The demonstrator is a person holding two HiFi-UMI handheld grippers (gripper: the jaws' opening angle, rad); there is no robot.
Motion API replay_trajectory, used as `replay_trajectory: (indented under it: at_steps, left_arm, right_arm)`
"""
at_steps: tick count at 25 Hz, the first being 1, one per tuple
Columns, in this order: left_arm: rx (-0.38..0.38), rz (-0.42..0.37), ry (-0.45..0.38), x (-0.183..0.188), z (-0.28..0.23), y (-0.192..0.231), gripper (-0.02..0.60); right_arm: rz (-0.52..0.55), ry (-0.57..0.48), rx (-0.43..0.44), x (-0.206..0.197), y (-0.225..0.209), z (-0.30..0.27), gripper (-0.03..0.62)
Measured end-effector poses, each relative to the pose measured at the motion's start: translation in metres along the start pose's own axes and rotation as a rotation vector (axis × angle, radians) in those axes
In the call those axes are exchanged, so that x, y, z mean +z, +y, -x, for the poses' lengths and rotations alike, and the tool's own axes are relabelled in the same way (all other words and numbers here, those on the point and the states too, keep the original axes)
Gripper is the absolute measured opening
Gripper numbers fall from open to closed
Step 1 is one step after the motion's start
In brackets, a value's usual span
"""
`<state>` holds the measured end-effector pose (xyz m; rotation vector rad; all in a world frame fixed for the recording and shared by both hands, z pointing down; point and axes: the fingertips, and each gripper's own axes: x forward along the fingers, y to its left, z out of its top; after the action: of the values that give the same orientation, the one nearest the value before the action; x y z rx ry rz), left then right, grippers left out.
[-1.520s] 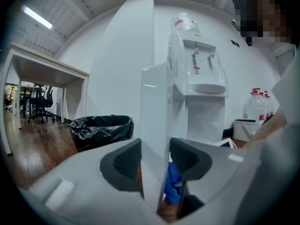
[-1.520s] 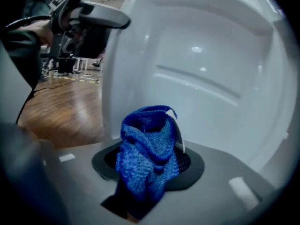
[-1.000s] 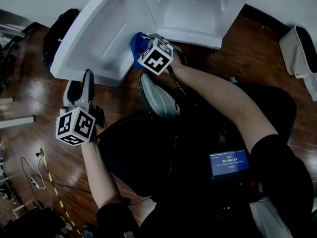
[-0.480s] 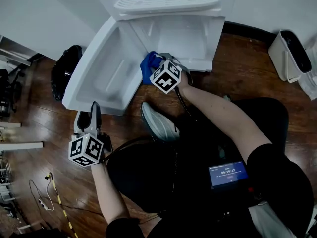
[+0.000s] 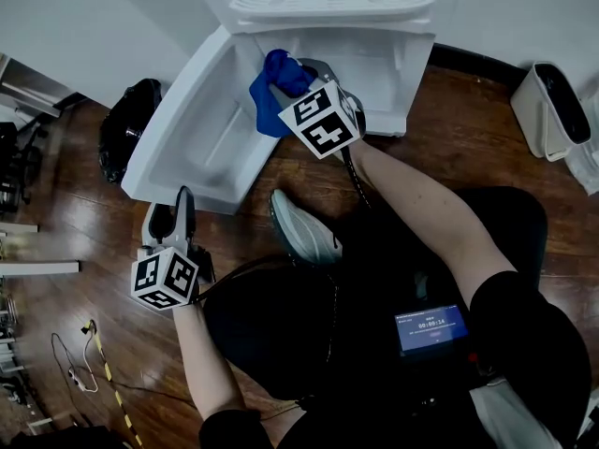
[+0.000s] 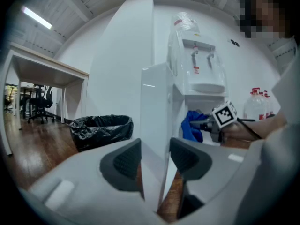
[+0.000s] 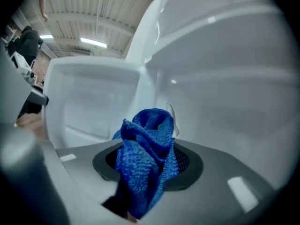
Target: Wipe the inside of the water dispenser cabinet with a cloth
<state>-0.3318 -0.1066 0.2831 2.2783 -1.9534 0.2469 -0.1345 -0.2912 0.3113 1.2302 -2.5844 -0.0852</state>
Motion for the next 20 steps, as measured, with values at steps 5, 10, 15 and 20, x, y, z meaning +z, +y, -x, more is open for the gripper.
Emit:
replay_trajectory:
  at_steps: [5,10,15,20]
  left_arm:
    - [-0.002,-0.002,0.001,0.0,-0.001,-0.001,0.192]
    - [0.0,-0.001,0.004,-0.002,0.0,0.0,0.192]
    - [-0.001,0.0,0.001,-0.001,0.0,-0.003,0.192]
    - [0.006,0.002,0.008,-0.003,0.002,-0.003,0.192]
  right_arm:
    - [0.021,-0.242,-0.054,0.078,-0.008,0.029,0.179]
    - [0.009,-0.224,-0.041,0.058,0.0,0.021,0.179]
    - [0.011,-0.145,-0.046,0.026,0.0,0.011,0.179]
    - [0.112,-0.358,-0.044,0.1,0.027,0.046,0.179]
